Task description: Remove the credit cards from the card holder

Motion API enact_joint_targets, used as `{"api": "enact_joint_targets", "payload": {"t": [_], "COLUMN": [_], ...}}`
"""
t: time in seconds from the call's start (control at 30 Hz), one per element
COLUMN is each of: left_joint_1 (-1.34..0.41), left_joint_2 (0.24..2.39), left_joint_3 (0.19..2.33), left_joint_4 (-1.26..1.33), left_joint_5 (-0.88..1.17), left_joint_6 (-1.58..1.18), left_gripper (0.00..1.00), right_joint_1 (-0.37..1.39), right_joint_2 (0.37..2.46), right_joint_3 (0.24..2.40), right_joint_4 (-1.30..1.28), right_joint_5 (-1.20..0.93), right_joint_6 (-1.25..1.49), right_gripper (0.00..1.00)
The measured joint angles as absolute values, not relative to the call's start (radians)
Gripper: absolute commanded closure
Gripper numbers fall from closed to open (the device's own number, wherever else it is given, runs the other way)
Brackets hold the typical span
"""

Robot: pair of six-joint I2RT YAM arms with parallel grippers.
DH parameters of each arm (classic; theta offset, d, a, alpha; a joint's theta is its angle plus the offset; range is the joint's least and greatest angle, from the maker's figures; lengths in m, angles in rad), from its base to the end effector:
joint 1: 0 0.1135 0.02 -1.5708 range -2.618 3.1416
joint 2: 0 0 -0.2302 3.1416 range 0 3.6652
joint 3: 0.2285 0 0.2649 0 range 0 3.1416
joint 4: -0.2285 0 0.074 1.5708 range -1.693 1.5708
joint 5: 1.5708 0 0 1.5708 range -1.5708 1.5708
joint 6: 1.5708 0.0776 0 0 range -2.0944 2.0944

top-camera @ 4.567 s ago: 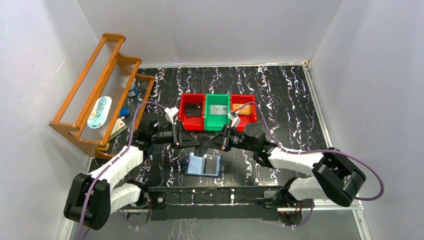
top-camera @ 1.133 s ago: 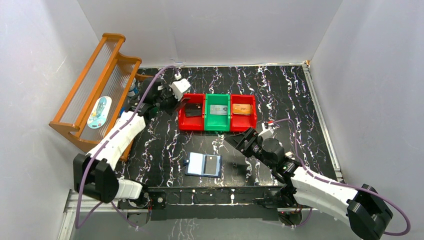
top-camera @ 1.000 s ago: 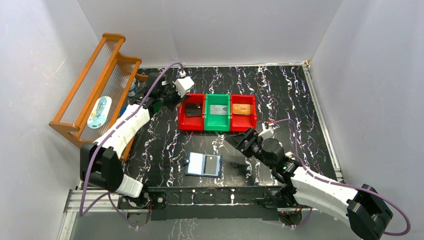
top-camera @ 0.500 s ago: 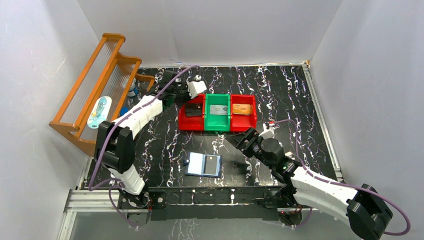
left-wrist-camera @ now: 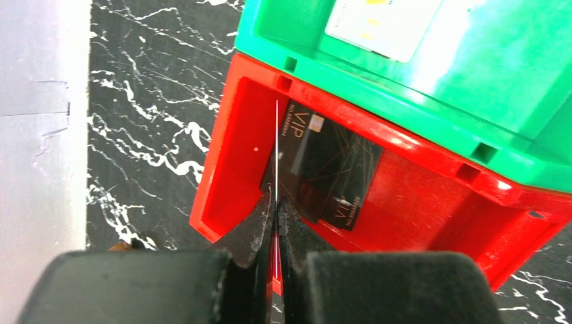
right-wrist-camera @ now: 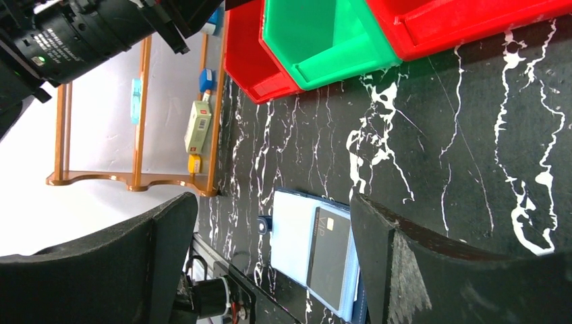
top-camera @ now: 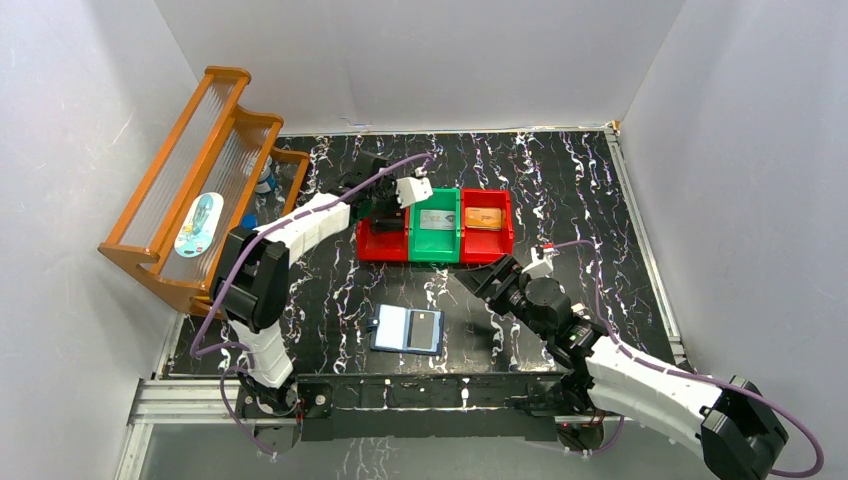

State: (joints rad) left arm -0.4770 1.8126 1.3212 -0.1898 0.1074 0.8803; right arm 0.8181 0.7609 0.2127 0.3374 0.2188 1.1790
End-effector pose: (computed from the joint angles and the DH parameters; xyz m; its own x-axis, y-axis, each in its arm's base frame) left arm 0.3945 -0.2132 0.1730 0.0526 0.8356 -0.5468 0.7691 0.3153 0.5559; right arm 0.1840 0.1718 0.1577 -0.5790 0.7016 -0.4154 -0.0844 0.4551 0.8864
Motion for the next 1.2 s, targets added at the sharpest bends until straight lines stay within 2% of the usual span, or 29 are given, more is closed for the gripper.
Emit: {"api": "enact_joint_targets", "payload": {"t": [0.4,0.5,0.57,0.67,0.8,1.03,1.2], "left_joint_1": [-0.481,-0.481,-0.482,-0.482,-0.482,-0.482,-0.482], "left_joint_2": [1.902,1.911,1.911,1.911,1.909,1.841,1.667], "left_joint_3": [1.293,1.280,1.277,1.268,1.253,1.220,1.168], "left_joint_4": [-0.079,-0.059,-0.044,-0.030,-0.031,-0.058,-0.062], "left_joint_5": [0.044,0.033,0.028,0.026,0.029,0.070,0.138], "left_joint_6": [0.903,0.905,0.905,0.902,0.883,0.822,0.694], "left_gripper": [1.00,0.97,0.93,0.79,0.67,0.59,0.57], "right_joint_1": [0.818,0.818,0.818,0.818,0.818,0.818,0.818], "right_joint_2": [0.732,0.732,0.732,0.732,0.732,0.733,0.743], "right_joint_3": [0.199,0.199,0.199,0.199,0.199,0.199,0.199], "right_joint_4": [0.315,0.308,0.307,0.304,0.297,0.292,0.290], "right_joint_5": [0.241,0.242,0.244,0.245,0.245,0.244,0.240], "right_joint_6": [1.183,1.183,1.183,1.183,1.184,1.190,1.198], "right_gripper": [0.06,0.06,0.06,0.06,0.06,0.06,0.06]}}
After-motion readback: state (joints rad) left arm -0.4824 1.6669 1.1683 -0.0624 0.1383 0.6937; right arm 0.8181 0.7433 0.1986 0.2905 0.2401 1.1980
